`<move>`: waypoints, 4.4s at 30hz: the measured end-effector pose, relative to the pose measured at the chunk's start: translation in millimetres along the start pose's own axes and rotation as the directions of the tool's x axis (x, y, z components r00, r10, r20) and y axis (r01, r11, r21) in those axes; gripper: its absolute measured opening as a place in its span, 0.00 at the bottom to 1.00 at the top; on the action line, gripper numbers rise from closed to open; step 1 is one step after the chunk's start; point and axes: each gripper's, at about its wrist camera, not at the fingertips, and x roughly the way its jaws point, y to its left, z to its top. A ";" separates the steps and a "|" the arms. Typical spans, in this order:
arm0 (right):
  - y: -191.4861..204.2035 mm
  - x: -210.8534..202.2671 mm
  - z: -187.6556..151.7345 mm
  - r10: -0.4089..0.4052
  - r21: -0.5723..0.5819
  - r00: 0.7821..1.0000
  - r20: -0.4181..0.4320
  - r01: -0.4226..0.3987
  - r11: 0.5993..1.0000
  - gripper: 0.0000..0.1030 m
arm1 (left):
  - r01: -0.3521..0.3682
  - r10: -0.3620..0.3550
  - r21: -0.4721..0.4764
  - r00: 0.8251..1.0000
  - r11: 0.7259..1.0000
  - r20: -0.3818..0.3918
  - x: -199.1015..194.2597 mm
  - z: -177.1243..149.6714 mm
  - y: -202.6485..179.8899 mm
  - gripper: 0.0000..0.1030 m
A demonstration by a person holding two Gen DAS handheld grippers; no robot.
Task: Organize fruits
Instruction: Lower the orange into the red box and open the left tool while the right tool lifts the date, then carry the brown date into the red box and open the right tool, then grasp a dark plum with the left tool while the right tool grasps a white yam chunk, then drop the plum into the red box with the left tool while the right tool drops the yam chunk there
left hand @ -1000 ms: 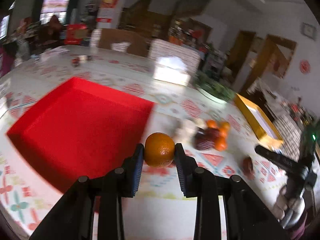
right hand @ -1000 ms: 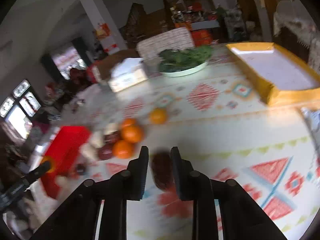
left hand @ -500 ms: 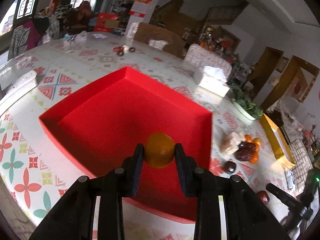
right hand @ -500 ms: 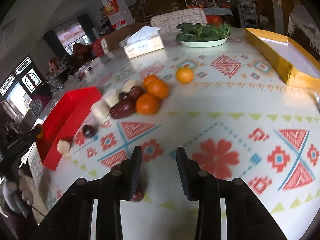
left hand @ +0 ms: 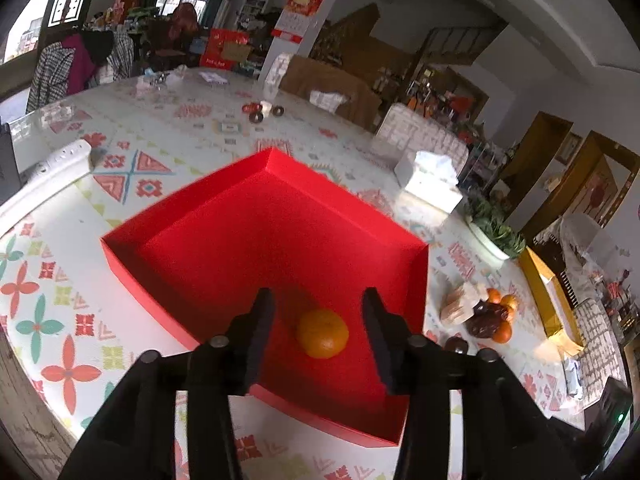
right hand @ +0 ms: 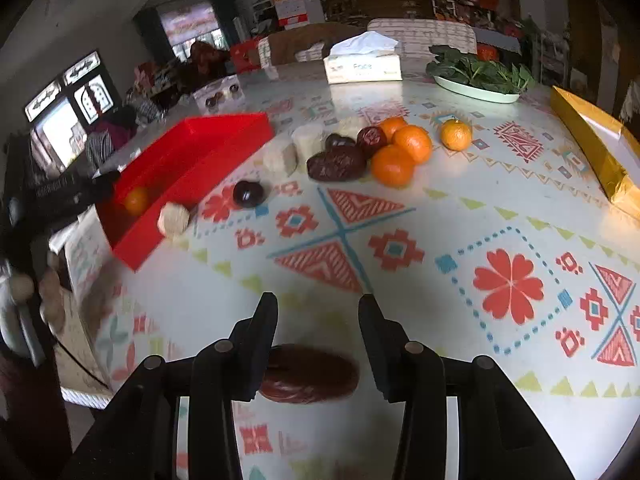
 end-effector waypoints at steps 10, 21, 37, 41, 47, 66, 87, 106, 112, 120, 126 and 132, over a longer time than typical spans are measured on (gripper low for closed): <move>6.2 -13.6 -28.1 -0.083 -0.079 0.996 0.022 0.085 0.993 0.65 | 0.030 -0.031 0.007 0.999 1.000 0.011 -9.5 -1.6 -10.3 0.47; 17.5 -10.8 -8.8 0.000 -0.043 1.000 0.023 0.001 0.999 0.33 | 0.041 -0.041 -0.002 0.999 0.999 0.027 -15.6 -1.7 -10.2 0.47; 141.3 75.0 121.3 0.256 -0.096 0.966 -0.042 -0.259 0.961 0.33 | 0.011 -0.008 -0.075 0.999 0.997 0.044 -29.7 3.6 35.5 0.55; 160.2 108.4 130.0 0.220 -0.107 0.972 -0.086 -0.228 0.968 0.33 | -0.005 0.010 -0.091 0.999 0.996 0.050 -35.6 5.6 49.8 0.58; 156.2 100.7 140.7 0.215 -0.089 0.976 -0.035 -0.217 0.972 0.34 | -0.007 0.012 -0.101 0.998 0.995 0.055 -36.9 6.2 58.1 0.61; 143.3 91.6 72.3 0.091 -0.501 0.991 -0.102 -0.131 0.855 0.43 | 0.016 -0.014 -0.062 0.999 0.998 0.037 -33.3 -4.2 39.0 0.63; 19.8 27.8 59.5 0.140 -0.143 0.990 -0.013 -0.140 0.980 0.35 | 0.143 -0.128 0.197 0.988 0.970 -0.089 -13.3 -32.2 -50.7 0.66; -75.5 14.8 51.5 0.133 0.142 0.985 0.111 -0.148 0.979 0.36 | 0.091 0.018 0.443 0.971 0.892 -0.237 99.2 -64.0 -158.4 0.62; -74.5 17.1 50.6 0.135 0.133 0.985 0.105 -0.148 0.980 0.36 | 0.049 0.074 0.477 0.969 0.877 -0.236 109.5 -65.3 -163.1 0.37; -73.4 21.2 49.7 0.112 0.129 0.990 0.091 -0.123 0.984 0.36 | 0.084 0.002 0.400 0.978 0.913 -0.210 100.1 -59.1 -152.0 0.24; -76.4 22.5 49.3 0.078 0.145 0.993 0.092 -0.091 0.985 0.36 | 0.113 -0.061 0.314 0.984 0.943 -0.169 74.9 -55.3 -130.4 0.24; -75.6 24.0 49.5 0.035 0.147 0.996 0.084 -0.047 0.988 0.36 | 0.112 -0.099 0.214 0.992 0.970 -0.074 20.3 -25.3 -80.8 0.24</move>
